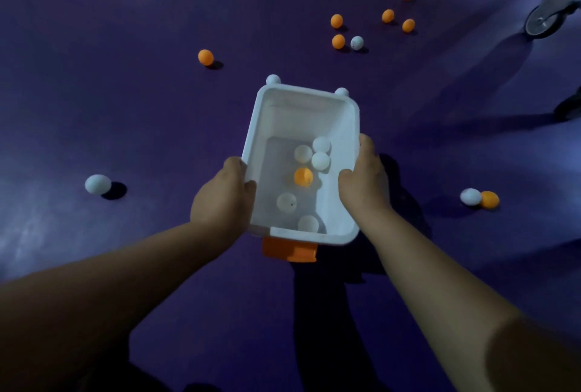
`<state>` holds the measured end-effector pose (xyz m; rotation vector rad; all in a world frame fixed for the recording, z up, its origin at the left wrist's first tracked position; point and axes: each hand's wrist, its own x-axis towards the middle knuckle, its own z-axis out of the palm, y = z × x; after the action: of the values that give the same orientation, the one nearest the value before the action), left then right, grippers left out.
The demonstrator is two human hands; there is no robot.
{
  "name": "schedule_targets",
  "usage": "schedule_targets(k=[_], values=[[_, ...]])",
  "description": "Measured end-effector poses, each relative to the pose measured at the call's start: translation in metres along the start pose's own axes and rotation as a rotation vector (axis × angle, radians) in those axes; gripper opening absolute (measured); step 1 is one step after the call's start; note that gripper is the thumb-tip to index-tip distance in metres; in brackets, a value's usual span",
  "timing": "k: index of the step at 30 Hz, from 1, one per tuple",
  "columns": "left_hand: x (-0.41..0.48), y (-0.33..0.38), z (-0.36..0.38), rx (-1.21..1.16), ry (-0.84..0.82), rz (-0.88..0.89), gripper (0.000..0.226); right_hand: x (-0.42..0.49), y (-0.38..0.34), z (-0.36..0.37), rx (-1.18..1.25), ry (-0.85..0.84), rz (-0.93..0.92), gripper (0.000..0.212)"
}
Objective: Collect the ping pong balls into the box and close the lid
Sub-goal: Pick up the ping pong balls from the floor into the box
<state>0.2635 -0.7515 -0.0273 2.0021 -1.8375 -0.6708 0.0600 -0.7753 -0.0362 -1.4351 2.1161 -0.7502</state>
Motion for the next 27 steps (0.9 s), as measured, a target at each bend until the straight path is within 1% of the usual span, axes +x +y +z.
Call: schedule_targets(k=[6,9,13,14,16,18,19,21,23,24,25,27], values=[[0.017,-0.025,-0.04,0.051,-0.128,0.017,0.015,-0.01,-0.049,0.017,0.009,-0.048,0.07,0.063],[0.022,-0.041,-0.051,0.048,-0.2,0.035,0.016,-0.017,-0.066,0.027,-0.026,-0.087,0.107,0.064],[0.029,-0.077,-0.053,-0.071,-0.296,0.082,0.014,-0.022,-0.069,0.05,-0.144,-0.084,0.138,0.065],[0.03,-0.088,-0.053,-0.106,-0.291,0.096,0.015,-0.022,-0.068,0.054,-0.182,-0.067,0.138,0.066],[0.028,-0.107,-0.052,-0.158,-0.233,0.089,0.027,-0.022,-0.067,0.059,-0.268,-0.041,0.139,0.064],[0.028,-0.122,-0.049,-0.155,-0.164,0.042,0.027,-0.021,-0.067,0.06,-0.375,-0.022,0.13,0.062],[0.029,-0.129,-0.049,-0.117,-0.143,0.018,0.026,-0.021,-0.067,0.06,-0.428,-0.014,0.12,0.062],[0.037,-0.146,-0.051,-0.009,-0.089,0.036,0.024,-0.023,-0.07,0.062,-0.515,-0.007,0.097,0.062],[0.048,-0.17,-0.056,0.172,-0.028,0.069,0.025,-0.023,-0.071,0.064,-0.558,-0.005,0.09,0.061],[0.053,-0.182,-0.059,0.262,0.005,0.04,0.028,-0.023,-0.072,0.064,-0.566,-0.003,0.092,0.061],[0.057,-0.193,-0.063,0.324,0.017,-0.025,0.029,-0.022,-0.072,0.064,-0.57,0.0,0.098,0.061],[0.063,-0.211,-0.07,0.402,-0.009,-0.154,0.026,-0.022,-0.073,0.064,-0.584,0.003,0.108,0.06]])
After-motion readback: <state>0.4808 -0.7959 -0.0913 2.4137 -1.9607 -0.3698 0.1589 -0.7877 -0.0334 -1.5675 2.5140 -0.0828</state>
